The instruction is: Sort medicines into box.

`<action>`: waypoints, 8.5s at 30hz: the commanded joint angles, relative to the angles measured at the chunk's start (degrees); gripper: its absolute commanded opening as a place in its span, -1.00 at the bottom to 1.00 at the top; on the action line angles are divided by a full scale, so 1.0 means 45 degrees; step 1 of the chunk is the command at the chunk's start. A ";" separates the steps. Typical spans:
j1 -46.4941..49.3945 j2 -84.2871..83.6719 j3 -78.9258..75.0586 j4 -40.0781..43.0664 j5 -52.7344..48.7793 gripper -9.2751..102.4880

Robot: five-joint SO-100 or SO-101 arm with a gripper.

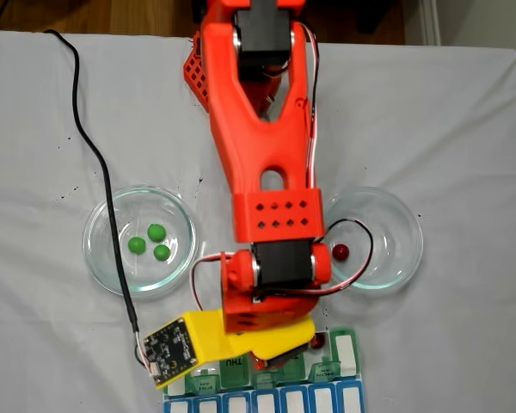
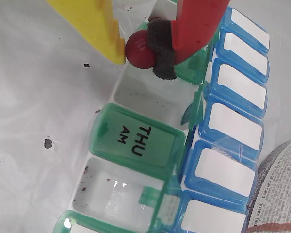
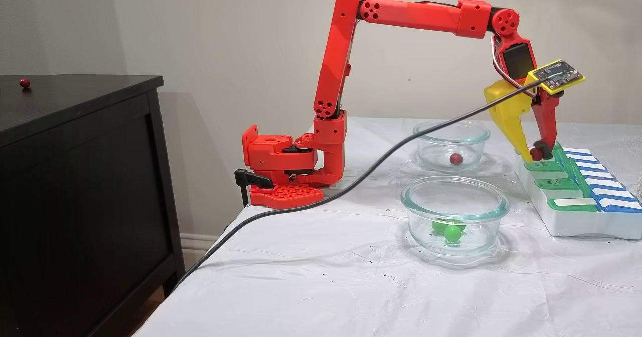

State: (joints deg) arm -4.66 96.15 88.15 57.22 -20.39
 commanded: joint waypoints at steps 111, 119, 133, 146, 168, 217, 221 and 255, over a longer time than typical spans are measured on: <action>-0.4473 0.0156 0.2813 0.1133 -0.0840 -0.43; -0.3965 0.0625 0.2227 0.1797 -0.1094 -0.43; -0.3457 0.0859 0.1699 0.2090 -0.1563 -0.46; -0.3496 0.0508 0.1680 0.1992 -0.1797 -0.74; -0.5273 0.3691 0.2832 0.0664 0.0937 -0.83; 0.2676 -0.0234 -0.2383 -0.0039 -0.2090 -0.84; 0.2637 -0.0371 -0.2305 -0.0332 -0.2246 -0.83; 0.5527 0.3262 -0.1172 0.4863 -0.4648 -0.84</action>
State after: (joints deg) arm 20.30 101.69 80.86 79.01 -42.89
